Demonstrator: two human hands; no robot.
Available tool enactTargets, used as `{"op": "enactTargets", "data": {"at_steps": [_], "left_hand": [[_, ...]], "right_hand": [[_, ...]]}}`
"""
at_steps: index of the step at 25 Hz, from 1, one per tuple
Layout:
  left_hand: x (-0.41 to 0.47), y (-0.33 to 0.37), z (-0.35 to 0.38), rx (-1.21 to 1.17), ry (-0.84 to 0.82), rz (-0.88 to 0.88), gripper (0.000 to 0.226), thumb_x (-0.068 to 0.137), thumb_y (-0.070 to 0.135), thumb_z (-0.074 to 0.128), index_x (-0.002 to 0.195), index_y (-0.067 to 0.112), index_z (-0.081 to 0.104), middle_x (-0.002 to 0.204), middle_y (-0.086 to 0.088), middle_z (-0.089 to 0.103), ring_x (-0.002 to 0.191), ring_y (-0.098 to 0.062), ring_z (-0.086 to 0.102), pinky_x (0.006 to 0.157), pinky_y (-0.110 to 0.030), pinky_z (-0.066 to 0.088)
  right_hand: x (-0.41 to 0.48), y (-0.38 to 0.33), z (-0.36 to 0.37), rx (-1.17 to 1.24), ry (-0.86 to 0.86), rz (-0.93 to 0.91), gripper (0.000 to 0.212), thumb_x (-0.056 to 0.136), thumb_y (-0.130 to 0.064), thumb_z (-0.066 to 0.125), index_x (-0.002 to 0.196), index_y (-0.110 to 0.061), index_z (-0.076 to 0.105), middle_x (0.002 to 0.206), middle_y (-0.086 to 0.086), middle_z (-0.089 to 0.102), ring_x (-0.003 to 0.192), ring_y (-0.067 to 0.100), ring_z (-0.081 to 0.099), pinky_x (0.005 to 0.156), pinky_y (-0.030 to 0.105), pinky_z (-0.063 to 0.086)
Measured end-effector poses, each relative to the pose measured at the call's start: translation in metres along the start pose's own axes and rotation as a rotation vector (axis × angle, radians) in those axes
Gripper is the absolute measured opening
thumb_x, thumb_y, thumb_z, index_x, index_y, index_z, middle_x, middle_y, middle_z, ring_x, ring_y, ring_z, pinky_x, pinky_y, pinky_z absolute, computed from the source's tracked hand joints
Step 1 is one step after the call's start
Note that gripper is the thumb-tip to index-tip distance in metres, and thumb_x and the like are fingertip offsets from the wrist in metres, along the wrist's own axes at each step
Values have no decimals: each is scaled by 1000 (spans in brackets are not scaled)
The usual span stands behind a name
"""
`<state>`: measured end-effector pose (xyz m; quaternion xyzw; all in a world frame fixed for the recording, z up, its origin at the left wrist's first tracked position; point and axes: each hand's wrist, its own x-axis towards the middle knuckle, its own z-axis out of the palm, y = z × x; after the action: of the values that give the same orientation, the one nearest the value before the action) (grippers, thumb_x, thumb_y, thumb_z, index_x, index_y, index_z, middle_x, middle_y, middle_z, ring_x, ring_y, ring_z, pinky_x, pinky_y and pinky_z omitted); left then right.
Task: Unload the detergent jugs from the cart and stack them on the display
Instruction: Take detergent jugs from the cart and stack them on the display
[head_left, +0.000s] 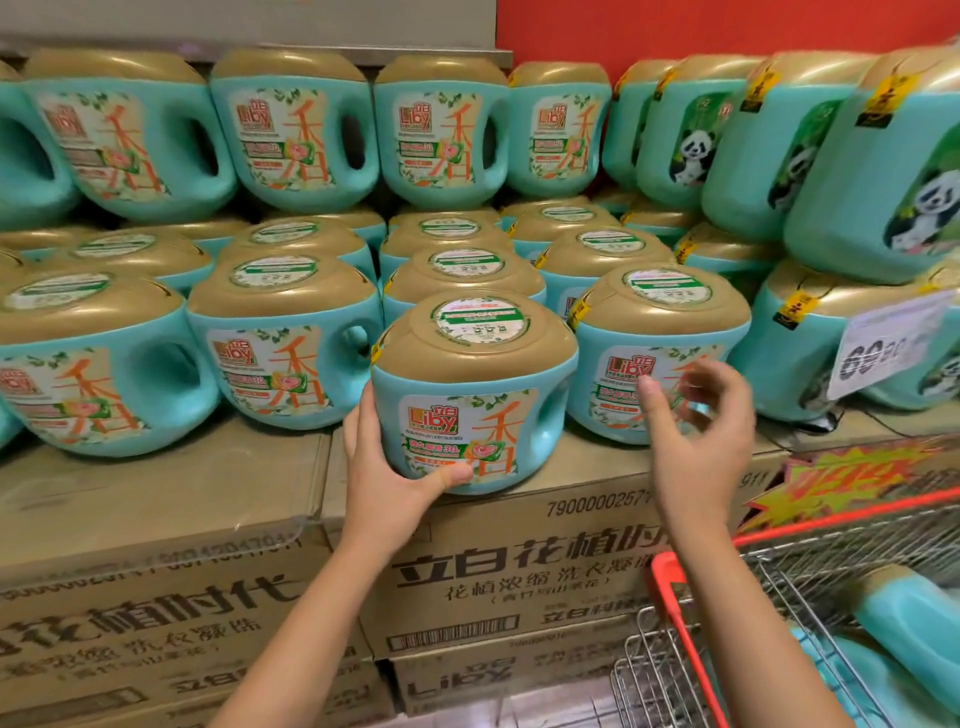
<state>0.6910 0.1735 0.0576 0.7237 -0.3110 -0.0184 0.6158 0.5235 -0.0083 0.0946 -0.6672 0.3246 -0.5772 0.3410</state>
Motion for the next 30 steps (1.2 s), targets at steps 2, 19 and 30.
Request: {"op": "enactTargets", "data": {"at_steps": [2,19,30], "left_hand": [[-2,1,3,-21,10,-30,128,44,40,94,151,32,25,138,15,31,131,8,35,112,-36,36],[-7,8,18,-46,39,-56,128,40,52,86,151,29,26,150,11,33,138,-11,38,111,-47,39],[-25,22,23,-29,88,-125,122,64,24,89,154,35,7,148,19,33,135,-5,39,112,-32,35]], "right_hand": [[15,17,-13,-66,-49,155,90,66,-53,80,136,-14,39,132,5,46,122,16,45,101,30,39],[44,59,-13,-407,-243,110,109,48,-69,78,135,-22,33,128,2,58,124,25,48,110,48,27],[22,51,-32,-275,-253,112,87,74,-39,80,142,-11,35,138,9,47,131,25,36,105,39,35]]}}
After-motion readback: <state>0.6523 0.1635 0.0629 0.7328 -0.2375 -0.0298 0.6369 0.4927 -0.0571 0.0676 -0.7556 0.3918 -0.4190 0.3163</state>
